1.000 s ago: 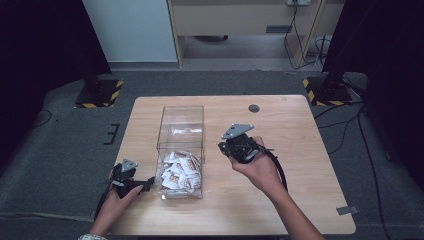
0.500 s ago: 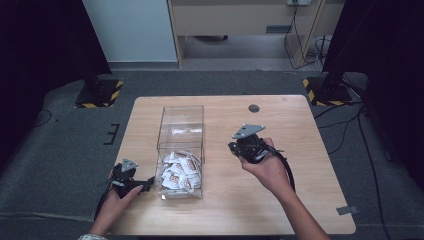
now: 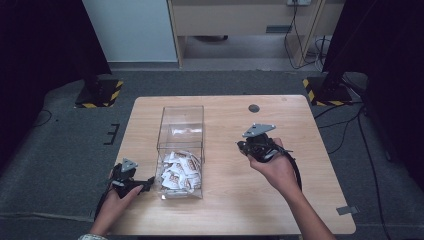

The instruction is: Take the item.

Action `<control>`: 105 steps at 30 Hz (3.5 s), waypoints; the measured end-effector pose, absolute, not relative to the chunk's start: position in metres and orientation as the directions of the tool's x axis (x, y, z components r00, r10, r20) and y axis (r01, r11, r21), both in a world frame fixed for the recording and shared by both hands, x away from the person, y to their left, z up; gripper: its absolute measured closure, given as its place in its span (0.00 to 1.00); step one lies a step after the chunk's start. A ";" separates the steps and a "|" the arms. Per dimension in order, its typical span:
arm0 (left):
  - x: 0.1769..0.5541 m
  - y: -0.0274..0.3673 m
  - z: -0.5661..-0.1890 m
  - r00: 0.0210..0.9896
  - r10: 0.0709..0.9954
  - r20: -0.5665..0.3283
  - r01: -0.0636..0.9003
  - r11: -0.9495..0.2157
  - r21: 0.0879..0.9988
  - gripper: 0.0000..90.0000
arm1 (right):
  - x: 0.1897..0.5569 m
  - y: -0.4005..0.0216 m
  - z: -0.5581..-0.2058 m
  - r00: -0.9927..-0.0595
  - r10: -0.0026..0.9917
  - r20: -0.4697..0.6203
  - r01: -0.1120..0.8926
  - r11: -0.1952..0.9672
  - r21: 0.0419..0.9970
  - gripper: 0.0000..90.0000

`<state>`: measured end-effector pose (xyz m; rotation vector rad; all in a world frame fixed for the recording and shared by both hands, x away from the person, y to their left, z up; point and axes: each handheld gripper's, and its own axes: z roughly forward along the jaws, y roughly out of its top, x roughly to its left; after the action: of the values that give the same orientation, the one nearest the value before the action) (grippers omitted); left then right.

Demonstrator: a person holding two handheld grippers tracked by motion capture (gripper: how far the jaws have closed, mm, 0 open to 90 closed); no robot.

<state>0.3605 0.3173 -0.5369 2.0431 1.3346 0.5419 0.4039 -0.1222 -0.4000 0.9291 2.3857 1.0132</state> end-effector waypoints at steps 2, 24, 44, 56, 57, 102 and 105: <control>0.361 0.317 -0.537 0.402 0.916 -0.001 0.656 -0.288 0.698 0.00 | 0.405 -0.125 -0.401 -0.701 0.706 -0.096 0.426 0.524 0.737 0.99; 0.361 0.317 -0.537 0.402 0.916 -0.001 0.656 -0.288 0.698 0.00 | 0.438 -0.162 -0.430 -0.607 0.792 -0.067 0.520 0.459 0.720 0.98; 0.361 0.317 -0.537 0.402 0.916 0.000 0.656 -0.288 0.698 0.00 | 0.457 -0.174 -0.477 -0.550 0.834 -0.037 0.603 0.428 0.673 0.98; 0.361 0.317 -0.537 0.402 0.916 -0.001 0.656 -0.288 0.698 0.00 | 0.460 -0.170 -0.487 -0.550 0.835 -0.027 0.614 0.426 0.664 0.95; 0.361 0.317 -0.537 0.402 0.916 0.000 0.656 -0.288 0.698 0.00 | 0.460 -0.169 -0.487 -0.549 0.836 -0.027 0.614 0.425 0.665 0.95; 0.360 0.317 -0.537 0.402 0.916 0.000 0.656 -0.287 0.698 0.00 | 0.446 -0.179 -0.457 -0.508 0.861 0.023 0.586 0.326 0.742 0.19; 0.360 0.317 -0.537 0.402 0.916 0.000 0.656 -0.288 0.698 0.00 | 0.444 -0.182 -0.456 -0.507 0.861 0.027 0.587 0.323 0.743 0.12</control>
<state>0.3605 0.3173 -0.5369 2.0433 1.3348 0.5422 0.4444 -0.1818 -0.4560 1.2862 2.2200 1.0084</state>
